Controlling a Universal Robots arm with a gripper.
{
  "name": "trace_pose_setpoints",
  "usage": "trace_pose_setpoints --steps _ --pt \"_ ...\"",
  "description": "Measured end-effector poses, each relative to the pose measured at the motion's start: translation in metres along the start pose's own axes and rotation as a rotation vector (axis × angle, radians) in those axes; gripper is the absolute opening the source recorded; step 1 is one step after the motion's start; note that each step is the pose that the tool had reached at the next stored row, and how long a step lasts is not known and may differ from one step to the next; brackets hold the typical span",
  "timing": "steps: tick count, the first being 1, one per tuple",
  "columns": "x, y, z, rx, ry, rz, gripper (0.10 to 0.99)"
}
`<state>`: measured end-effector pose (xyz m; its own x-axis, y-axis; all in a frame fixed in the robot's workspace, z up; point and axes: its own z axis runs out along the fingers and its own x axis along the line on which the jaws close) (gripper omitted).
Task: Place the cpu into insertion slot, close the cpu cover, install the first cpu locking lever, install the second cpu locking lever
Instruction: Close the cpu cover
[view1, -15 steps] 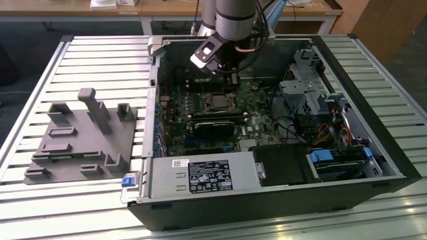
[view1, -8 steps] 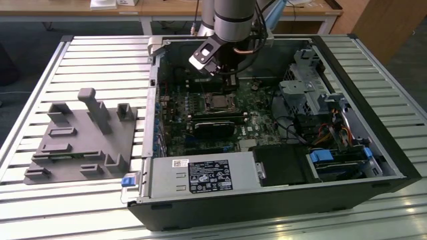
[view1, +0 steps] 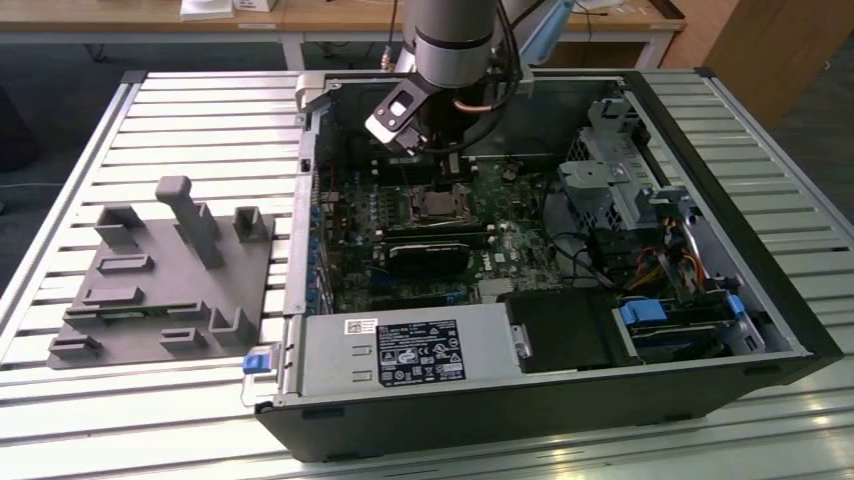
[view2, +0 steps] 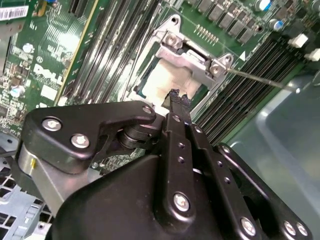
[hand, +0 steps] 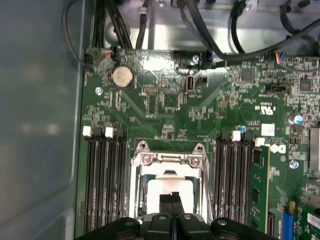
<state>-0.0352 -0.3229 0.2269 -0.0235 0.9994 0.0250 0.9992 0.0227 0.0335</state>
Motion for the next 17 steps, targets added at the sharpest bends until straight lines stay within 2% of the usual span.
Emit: trace_pose_setpoints --steps 8,17 --pt "-0.0006 -0.0038 0.008 0.005 0.0001 0.0 0.106" --pt "-0.0004 -0.0179 0.0124 0.005 0.0001 -0.002 0.106"
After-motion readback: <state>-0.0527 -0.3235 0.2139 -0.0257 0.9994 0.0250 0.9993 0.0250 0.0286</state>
